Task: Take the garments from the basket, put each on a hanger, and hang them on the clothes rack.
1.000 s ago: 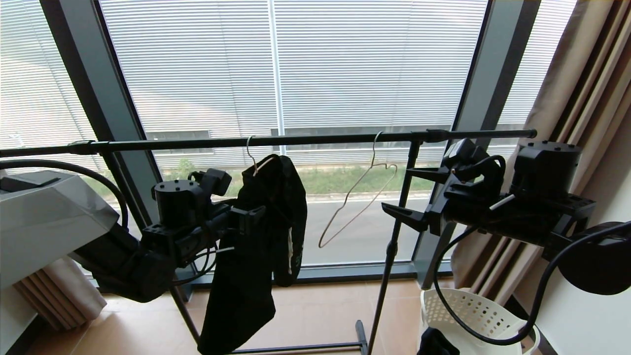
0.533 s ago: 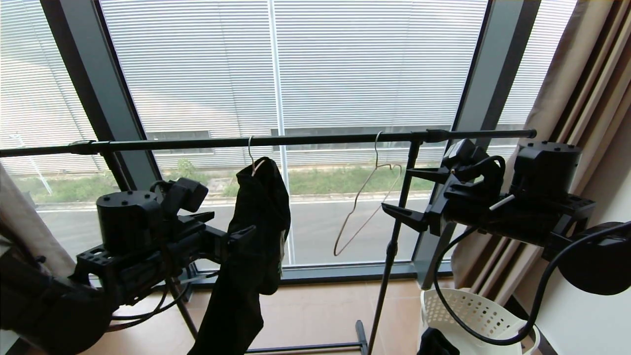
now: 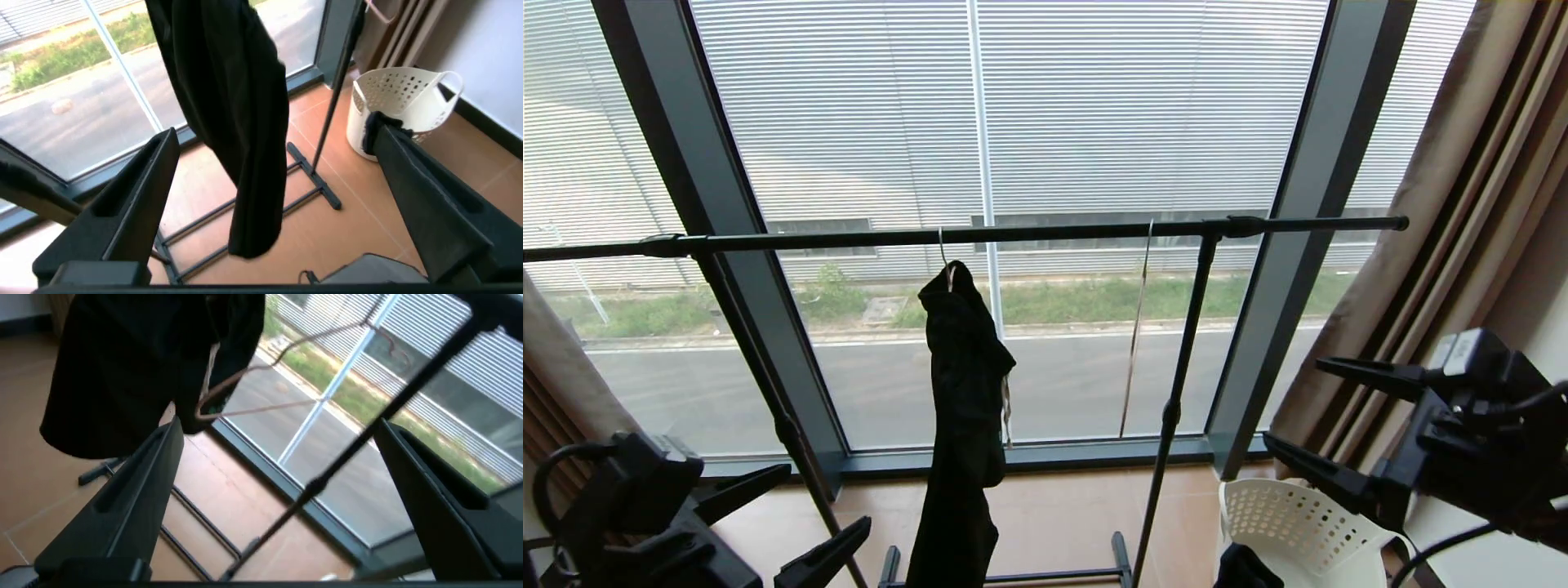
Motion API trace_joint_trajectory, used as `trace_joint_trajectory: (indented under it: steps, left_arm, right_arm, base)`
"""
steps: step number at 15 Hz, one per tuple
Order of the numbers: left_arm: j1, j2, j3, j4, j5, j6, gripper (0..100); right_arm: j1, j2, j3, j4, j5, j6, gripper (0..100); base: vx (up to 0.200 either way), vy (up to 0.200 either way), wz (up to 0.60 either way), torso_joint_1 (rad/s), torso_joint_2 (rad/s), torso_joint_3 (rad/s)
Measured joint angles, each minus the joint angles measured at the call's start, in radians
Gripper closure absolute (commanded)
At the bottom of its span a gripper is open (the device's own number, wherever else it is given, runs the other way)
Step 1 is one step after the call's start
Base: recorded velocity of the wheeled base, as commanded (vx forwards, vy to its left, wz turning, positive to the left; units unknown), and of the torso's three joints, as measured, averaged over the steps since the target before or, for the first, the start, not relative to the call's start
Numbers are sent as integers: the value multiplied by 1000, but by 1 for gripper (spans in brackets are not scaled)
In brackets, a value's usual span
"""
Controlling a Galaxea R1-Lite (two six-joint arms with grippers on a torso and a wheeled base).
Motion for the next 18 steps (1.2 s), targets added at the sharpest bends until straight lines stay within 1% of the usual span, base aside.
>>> trace_joint_trajectory:
  steps: [1, 2, 4, 5, 6, 8, 9, 10, 11, 12, 14, 15, 16, 18]
  left_arm:
    - [-4, -61, 9, 43, 0, -6, 0]
    - [-6, -119, 13, 96, -1, -9, 0]
    - [-9, -247, 16, 253, -1, 0, 0]
    - [-9, -314, 16, 336, 0, 7, 0]
    - [-9, -391, 17, 427, 1, 13, 0]
    - [-6, -539, 17, 594, 12, 19, 0]
    - [-2, -619, 18, 680, 20, 18, 0]
    - [3, -690, 18, 761, 26, 13, 0]
    - [13, -751, 18, 825, 31, 10, 0]
    - [42, -802, 17, 855, 35, 8, 0]
    - [119, -857, 17, 869, 36, 14, 0]
    - [172, -873, 16, 871, 36, 21, 0]
    - [229, -884, 16, 872, 36, 32, 0]
    - [356, -919, 15, 875, 31, 64, 0]
  right_arm:
    - [-1, -51, 65, 3, -65, 0, 0]
    - [-2, -94, 113, 2, -107, 0, 0]
    - [-1, -186, 208, 24, -146, 10, 0]
    - [-1, -241, 235, 79, -153, 26, 0]
    - [-1, -312, 252, 160, -159, 43, 0]
    - [-1, -462, 270, 365, -166, 62, 0]
    - [1, -547, 275, 492, -172, 67, 0]
    - [3, -621, 279, 617, -183, 71, 0]
    - [5, -685, 281, 697, -206, 77, 0]
    - [6, -741, 281, 743, -244, 87, 0]
    - [-9, -824, 283, 756, -305, 120, 0]
    - [-27, -859, 283, 757, -347, 158, 0]
    - [-43, -887, 283, 759, -372, 188, 0]
    - [-56, -947, 283, 765, -397, 227, 0]
  base:
    - [0, 0, 0, 0, 0, 0]
    - [0, 0, 0, 0, 0, 0]
    - [0, 0, 0, 0, 0, 0]
    - [0, 0, 0, 0, 0, 0]
    - [0, 0, 0, 0, 0, 0]
    - [0, 0, 0, 0, 0, 0]
    - [0, 0, 0, 0, 0, 0]
    - [0, 0, 0, 0, 0, 0]
    - [0, 0, 0, 0, 0, 0]
    - [0, 0, 0, 0, 0, 0]
    - [0, 0, 0, 0, 0, 0]
    - [0, 0, 0, 0, 0, 0]
    - [0, 0, 0, 0, 0, 0]
    - [0, 0, 0, 0, 0, 0]
